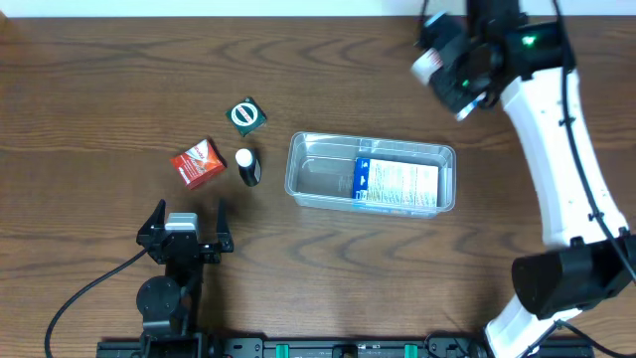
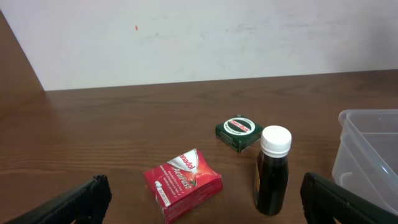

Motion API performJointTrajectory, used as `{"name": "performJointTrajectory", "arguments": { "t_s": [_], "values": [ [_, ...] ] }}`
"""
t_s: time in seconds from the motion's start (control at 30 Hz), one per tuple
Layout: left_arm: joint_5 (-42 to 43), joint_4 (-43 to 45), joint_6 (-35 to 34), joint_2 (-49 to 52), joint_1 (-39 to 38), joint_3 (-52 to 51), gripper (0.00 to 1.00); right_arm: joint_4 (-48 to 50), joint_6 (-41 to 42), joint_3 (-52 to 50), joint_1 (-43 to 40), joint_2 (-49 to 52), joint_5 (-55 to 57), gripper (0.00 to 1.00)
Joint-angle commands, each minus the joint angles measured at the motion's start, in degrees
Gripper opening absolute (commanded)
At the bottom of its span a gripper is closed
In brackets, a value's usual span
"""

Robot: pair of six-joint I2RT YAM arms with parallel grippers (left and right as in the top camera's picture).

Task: Pack container
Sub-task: 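Place the white box into the container and retract the right arm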

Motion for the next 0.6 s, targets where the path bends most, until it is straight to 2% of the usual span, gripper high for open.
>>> {"name": "performJointTrajectory", "arguments": {
  "t_s": [0.0,0.1,0.3,0.47,0.57],
  "values": [
    [0.39,-2.05,-0.48,-0.33,0.31,-0.94,0.98,-4.28,-4.11,-0.28,3.13,0.72,-2.91,0.34],
    [0.39,-2.03,-0.48,-0.33,0.31,-0.94,0.98,-7.41,-7.32,-1.53,4.76,0.87,-4.90,0.36],
    [0.39,-2.05,-0.48,-0.33,0.31,-0.94,0.98,-7.56,-15.87,-5.55,4.85,0.85,-7.91,0.38],
    [0.39,-2.05,-0.48,-0.33,0.31,-0.94,0.98,-5.92,-23.65,-11.63,4.79,0.87,-10.49,0.47],
    [0.39,-2.05,-0.48,-0.33,0.31,-0.94,0.98,-2.89,-24.41,-15.91,4.81,0.85,-10.56,0.53]
  ]
}}
